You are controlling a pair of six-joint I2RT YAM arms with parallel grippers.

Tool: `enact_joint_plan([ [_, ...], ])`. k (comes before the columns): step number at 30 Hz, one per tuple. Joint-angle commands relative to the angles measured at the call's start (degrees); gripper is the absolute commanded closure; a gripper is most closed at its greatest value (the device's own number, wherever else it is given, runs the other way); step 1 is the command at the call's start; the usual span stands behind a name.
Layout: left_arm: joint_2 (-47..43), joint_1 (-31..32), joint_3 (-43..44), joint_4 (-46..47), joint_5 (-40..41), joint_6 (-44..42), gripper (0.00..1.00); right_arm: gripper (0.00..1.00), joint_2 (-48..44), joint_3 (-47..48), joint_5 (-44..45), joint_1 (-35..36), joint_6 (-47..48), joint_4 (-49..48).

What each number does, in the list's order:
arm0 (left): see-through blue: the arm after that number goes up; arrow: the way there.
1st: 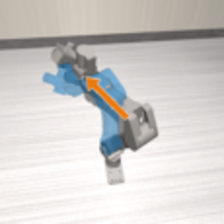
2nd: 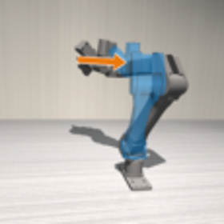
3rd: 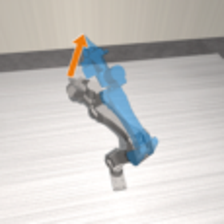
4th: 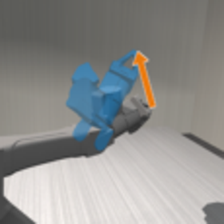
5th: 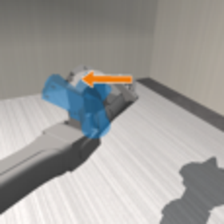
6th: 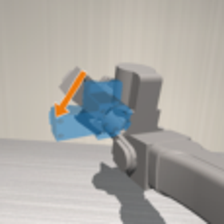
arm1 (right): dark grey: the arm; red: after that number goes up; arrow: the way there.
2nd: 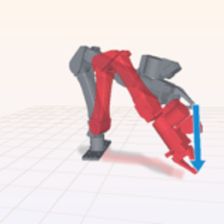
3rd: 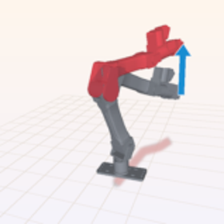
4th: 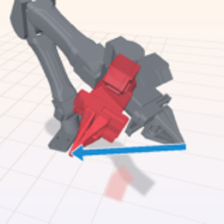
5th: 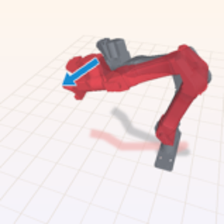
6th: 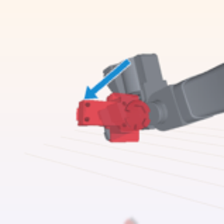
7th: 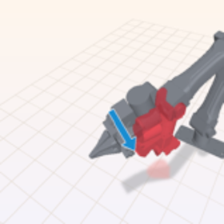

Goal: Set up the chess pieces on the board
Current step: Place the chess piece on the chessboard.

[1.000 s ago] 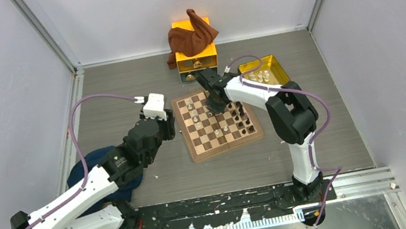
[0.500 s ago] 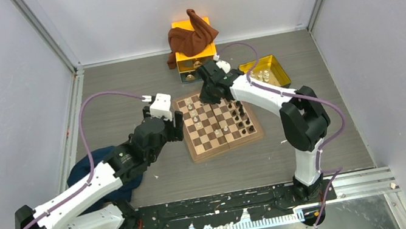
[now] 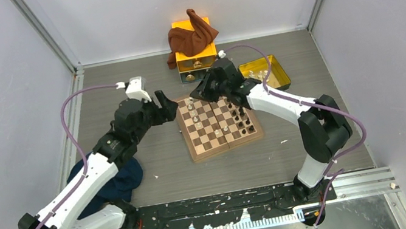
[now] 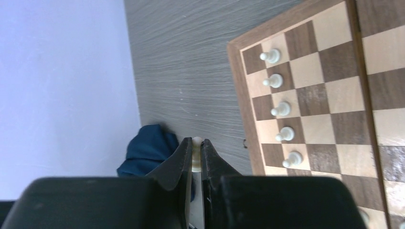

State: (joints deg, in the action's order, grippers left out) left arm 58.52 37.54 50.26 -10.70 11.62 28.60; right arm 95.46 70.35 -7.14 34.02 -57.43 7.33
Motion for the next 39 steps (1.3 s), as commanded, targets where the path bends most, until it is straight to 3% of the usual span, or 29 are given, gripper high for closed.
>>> enact_joint_plan([
  [1, 2.04, -2.3, 4.34, 4.97, -6.92, 8.72, 0.25, 0.99, -4.48, -2.25, -4.86, -0.78, -3.56, -13.53],
  [7, 3.23, -3.94, 6.9, 2.56, -9.19, 13.35, 0.22, 0.99, -4.94, -5.01, -8.68, -2.64, -7.03, -21.82],
  [22, 9.56, -9.24, 10.17, -2.62, -23.5, 22.11, 0.41, 0.99, -5.35, -8.23, -17.87, -4.96, -11.73, -34.45],
  [39, 14.43, -12.26, 7.94, 10.23, -27.57, 31.15, 0.54, 0.99, -4.49, -12.46, -23.04, -4.98, -15.8, -39.82],
])
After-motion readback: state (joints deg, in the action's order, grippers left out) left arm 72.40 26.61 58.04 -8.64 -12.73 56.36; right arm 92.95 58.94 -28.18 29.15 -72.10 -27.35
